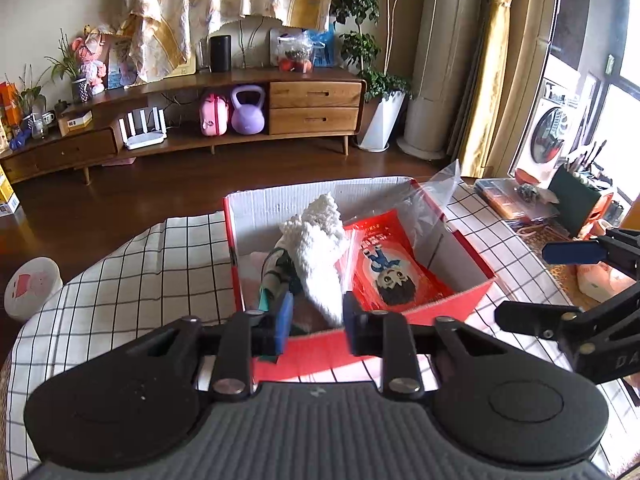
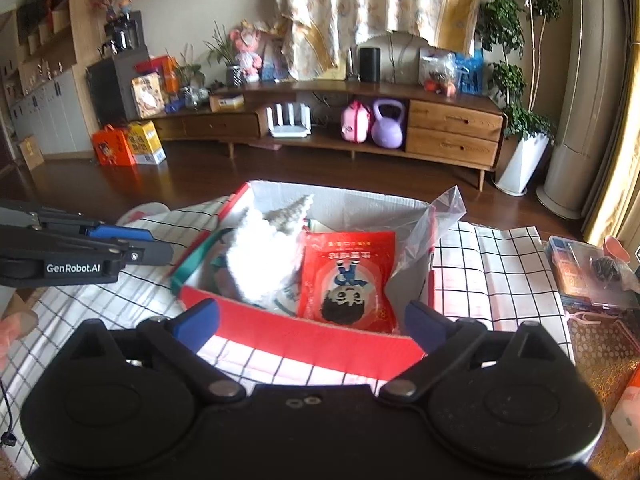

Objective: Organize soft objects
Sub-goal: 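Lower the towel and red bag into the box and open both tools, then move both tools back toward the pink panda snack packet on the table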

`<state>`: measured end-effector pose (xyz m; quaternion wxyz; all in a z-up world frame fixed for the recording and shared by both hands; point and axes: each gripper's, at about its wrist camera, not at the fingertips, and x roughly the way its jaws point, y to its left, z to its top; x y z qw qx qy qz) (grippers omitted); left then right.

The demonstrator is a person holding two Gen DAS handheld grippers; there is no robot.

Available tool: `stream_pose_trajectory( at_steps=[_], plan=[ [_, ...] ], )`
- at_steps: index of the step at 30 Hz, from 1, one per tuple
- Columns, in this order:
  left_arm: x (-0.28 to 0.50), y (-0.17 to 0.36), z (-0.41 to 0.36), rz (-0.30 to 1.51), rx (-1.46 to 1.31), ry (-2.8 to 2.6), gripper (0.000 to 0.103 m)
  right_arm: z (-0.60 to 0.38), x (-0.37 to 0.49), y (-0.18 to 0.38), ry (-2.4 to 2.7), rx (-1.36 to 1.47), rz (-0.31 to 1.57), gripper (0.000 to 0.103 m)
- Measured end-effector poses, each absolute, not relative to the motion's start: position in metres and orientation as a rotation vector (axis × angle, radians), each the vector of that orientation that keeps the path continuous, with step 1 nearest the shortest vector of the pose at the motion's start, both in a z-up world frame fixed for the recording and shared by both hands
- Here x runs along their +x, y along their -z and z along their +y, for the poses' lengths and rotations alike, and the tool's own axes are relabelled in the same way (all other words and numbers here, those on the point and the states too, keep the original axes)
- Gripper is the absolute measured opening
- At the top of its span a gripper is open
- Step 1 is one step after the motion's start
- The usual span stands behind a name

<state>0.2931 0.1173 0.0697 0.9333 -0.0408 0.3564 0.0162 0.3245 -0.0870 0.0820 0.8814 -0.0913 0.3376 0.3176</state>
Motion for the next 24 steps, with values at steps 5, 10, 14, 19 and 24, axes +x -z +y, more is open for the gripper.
stream_pose_trajectory(
  at_steps=[5,10,14,19,24],
  plan=[
    [0.258,-0.073,0.122,0.683,-0.095,-0.024,0.076,-0.099,0.289,-0.091,-0.715,-0.169,0.642,0.103],
    [0.222,-0.073,0.13,0.655,-0.131,-0.017,0.082,-0.108,0.252,-0.092,-0.766,-0.155,0.61,0.103],
    [0.194,-0.07,0.135,0.635,-0.135,-0.022,0.085,-0.108,0.224,-0.088,-0.783,-0.166,0.581,0.103],
    [0.164,-0.066,0.142,0.633,-0.153,-0.037,0.096,-0.109,0.198,-0.08,-0.815,-0.159,0.584,0.103],
    [0.136,-0.059,0.149,0.606,-0.189,-0.042,0.102,-0.104,0.179,-0.072,-0.828,-0.173,0.593,0.103]
  ],
)
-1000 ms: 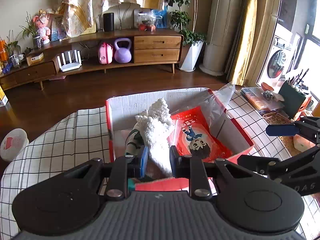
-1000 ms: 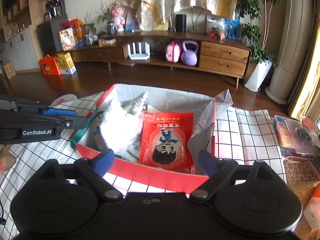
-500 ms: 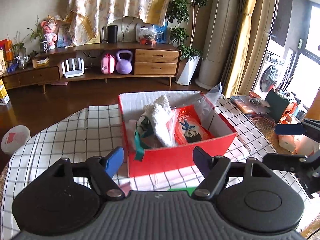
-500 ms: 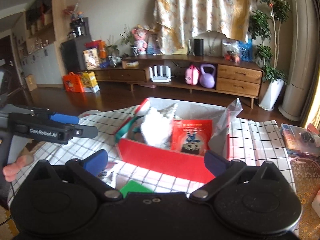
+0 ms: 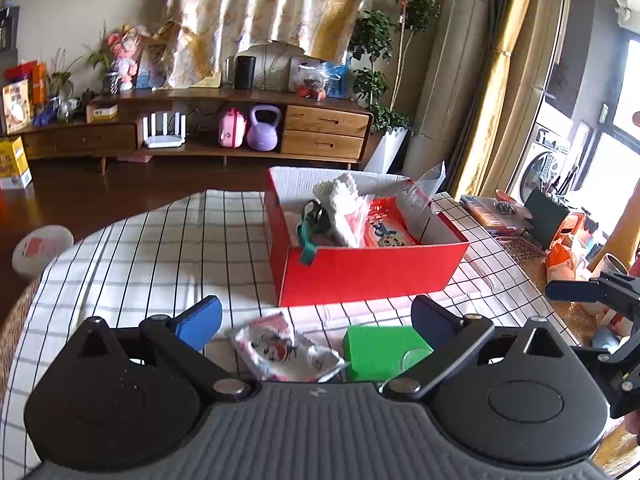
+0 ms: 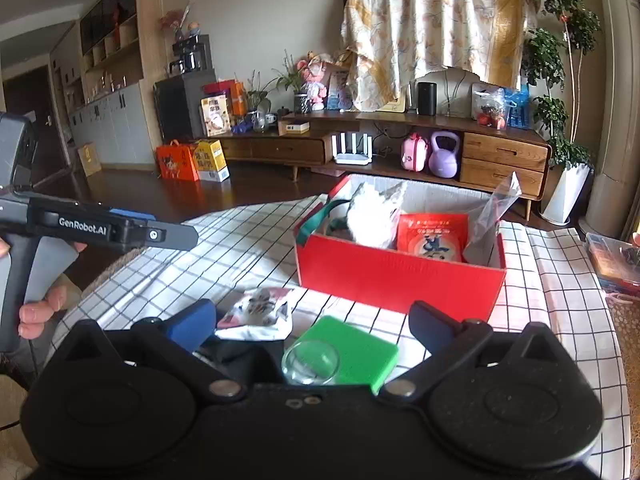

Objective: Organize soft objects
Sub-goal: 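Move both tools back toward the pink panda snack packet on the table, then grasp the pink panda snack packet with the right tool while the left tool grasps the black cap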

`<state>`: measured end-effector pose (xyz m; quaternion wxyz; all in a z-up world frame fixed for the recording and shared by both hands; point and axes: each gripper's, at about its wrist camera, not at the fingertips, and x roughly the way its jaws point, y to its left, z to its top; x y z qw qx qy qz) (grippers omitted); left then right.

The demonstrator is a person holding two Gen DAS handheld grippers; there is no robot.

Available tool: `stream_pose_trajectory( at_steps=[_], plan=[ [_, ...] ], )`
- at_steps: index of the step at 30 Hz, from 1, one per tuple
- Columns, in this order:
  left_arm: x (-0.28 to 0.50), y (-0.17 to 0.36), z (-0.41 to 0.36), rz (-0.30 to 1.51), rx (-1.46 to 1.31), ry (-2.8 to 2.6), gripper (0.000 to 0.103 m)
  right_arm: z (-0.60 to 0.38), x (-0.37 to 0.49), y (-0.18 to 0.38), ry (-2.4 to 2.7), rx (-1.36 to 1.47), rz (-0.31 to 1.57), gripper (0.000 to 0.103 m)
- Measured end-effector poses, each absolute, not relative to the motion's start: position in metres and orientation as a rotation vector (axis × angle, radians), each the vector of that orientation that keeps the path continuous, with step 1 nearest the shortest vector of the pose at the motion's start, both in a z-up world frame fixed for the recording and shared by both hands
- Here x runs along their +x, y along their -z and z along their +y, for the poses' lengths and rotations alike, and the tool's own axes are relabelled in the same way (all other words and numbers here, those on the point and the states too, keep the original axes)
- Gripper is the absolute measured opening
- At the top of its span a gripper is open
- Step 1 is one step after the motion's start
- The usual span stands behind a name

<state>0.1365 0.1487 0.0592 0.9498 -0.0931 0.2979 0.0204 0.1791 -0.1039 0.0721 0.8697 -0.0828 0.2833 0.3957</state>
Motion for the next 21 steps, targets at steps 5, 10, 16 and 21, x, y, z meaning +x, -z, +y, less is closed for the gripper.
stream_pose_trajectory(
  at_steps=[5,10,16,21],
  plan=[
    [0.116,-0.045,0.154,0.603,-0.208,-0.076,0.103,-0.094,0.171,-0.064,-0.832,-0.193,0.615,0.103],
    [0.101,-0.024,0.159,0.629,-0.201,-0.095,0.103,-0.079,0.174,-0.057,-0.838,-0.198,0.651,0.103],
    [0.092,0.007,0.164,0.679,-0.25,-0.06,0.103,-0.052,0.184,-0.05,-0.853,-0.225,0.691,0.103],
    [0.092,0.031,0.156,0.719,-0.224,-0.057,0.103,-0.023,0.194,-0.039,-0.855,-0.236,0.756,0.103]
  ],
)
